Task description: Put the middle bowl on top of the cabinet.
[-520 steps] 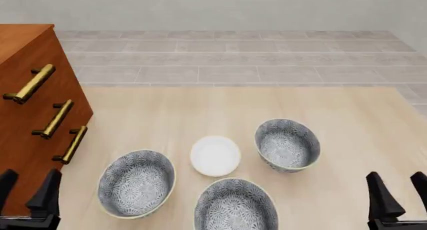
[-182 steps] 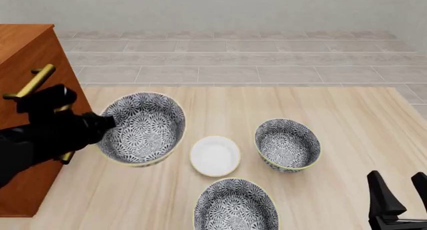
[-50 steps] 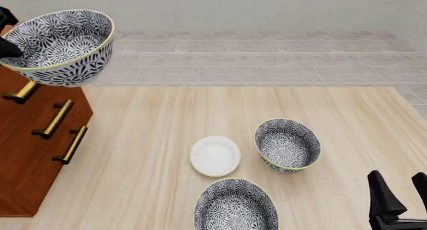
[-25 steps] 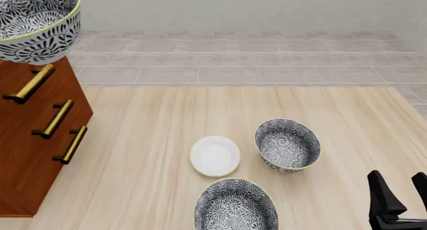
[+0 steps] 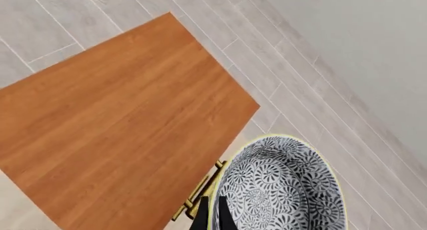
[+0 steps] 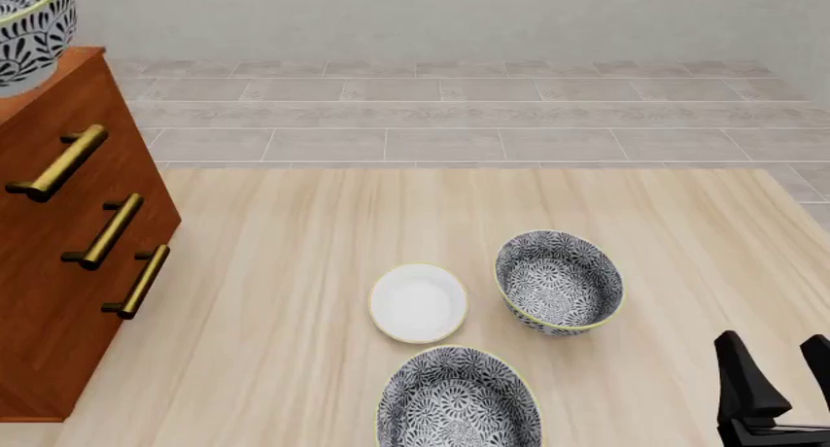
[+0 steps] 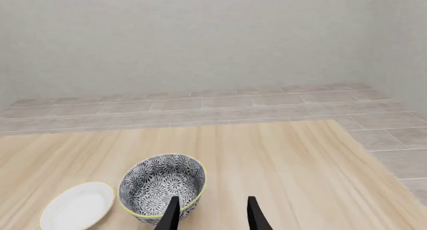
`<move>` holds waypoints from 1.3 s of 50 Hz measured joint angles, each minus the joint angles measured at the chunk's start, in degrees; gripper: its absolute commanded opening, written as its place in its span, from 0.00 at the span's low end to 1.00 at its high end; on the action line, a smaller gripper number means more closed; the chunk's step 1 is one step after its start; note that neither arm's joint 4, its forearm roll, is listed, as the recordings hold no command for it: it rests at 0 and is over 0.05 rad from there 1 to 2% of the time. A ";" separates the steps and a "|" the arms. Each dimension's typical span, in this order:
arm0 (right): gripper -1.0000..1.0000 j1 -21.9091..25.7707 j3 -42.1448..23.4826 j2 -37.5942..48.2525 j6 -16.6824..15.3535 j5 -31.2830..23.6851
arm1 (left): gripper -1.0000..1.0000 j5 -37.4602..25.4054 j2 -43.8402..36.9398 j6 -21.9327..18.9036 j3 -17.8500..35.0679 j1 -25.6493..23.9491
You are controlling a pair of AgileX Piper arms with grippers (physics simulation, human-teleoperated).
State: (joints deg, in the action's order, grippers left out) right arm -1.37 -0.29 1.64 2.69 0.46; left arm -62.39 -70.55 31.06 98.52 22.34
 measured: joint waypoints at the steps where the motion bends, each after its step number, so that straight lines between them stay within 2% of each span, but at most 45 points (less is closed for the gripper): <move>1: 1.00 0.00 0.00 0.00 0.00 0.00 | 0.00 -0.08 -0.14 -0.06 0.15 0.27; 45: 1.00 -0.16 0.15 0.15 0.28 0.27 | 0.00 -0.43 -7.64 -1.51 4.86 12.57; 65: 1.00 -0.29 -0.03 0.14 0.31 0.12 | 0.00 1.07 -8.95 -1.82 3.98 14.67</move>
State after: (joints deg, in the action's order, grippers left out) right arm -1.66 -0.32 1.78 3.00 0.57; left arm -61.32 -79.50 29.24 102.50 37.01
